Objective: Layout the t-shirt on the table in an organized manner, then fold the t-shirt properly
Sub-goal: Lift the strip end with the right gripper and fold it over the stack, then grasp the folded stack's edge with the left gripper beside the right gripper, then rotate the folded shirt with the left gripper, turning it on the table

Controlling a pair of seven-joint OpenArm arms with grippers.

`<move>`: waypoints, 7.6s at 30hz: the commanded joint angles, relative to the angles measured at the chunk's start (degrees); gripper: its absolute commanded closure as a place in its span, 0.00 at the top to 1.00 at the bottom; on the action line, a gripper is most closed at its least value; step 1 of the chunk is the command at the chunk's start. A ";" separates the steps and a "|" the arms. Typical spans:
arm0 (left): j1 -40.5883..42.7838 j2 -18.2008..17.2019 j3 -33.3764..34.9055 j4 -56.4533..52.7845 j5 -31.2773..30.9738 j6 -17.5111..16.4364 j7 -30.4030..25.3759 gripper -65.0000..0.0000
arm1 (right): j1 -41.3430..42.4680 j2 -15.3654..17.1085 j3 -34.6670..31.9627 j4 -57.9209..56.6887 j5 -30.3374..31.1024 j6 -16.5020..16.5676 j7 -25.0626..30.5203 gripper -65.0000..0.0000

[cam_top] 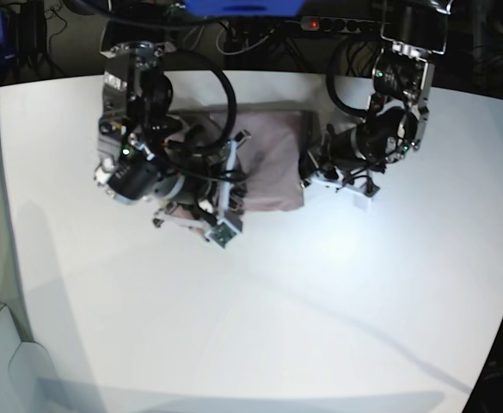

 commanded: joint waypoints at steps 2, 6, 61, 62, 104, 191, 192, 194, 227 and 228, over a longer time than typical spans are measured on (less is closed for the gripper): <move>-0.48 -0.05 0.01 0.49 -0.22 0.42 0.45 0.00 | 1.24 -0.42 -1.80 0.45 1.37 -0.23 1.43 0.00; -0.48 -0.05 -0.26 0.57 -0.22 0.42 0.36 0.00 | 1.59 -0.42 -3.38 -0.25 1.28 -0.23 1.43 0.00; -0.04 -1.80 -0.43 2.86 -0.22 0.51 0.62 0.00 | 5.55 -0.42 -11.12 1.06 1.45 -0.23 0.99 0.51; -0.04 -1.80 -0.43 2.86 -0.22 0.51 0.62 0.00 | 5.55 -0.42 -11.03 1.68 1.45 -0.23 0.90 0.51; 8.92 -6.38 -25.84 11.91 -0.66 0.07 7.74 0.00 | -4.04 11.61 -18.33 8.63 1.19 -0.23 3.45 0.00; -1.10 3.12 1.59 -0.31 8.66 -18.39 10.56 0.72 | -7.90 20.32 5.32 9.06 1.10 -0.23 4.24 0.00; -0.92 3.03 1.68 -0.22 8.66 -18.39 10.64 0.72 | -7.90 20.32 5.49 9.06 1.10 -0.23 4.24 0.00; -0.92 3.03 1.59 -0.39 8.75 -18.30 10.56 0.72 | -7.90 20.32 5.58 9.06 1.10 -0.23 4.24 0.00; -25.01 -0.22 34.03 -11.38 22.90 -18.74 10.47 0.00 | -9.05 26.29 28.70 8.98 1.01 -0.23 4.24 0.00; -26.77 -0.57 36.05 -11.38 23.43 -18.74 10.47 0.00 | -9.49 26.29 30.81 8.98 1.01 -0.23 4.24 0.00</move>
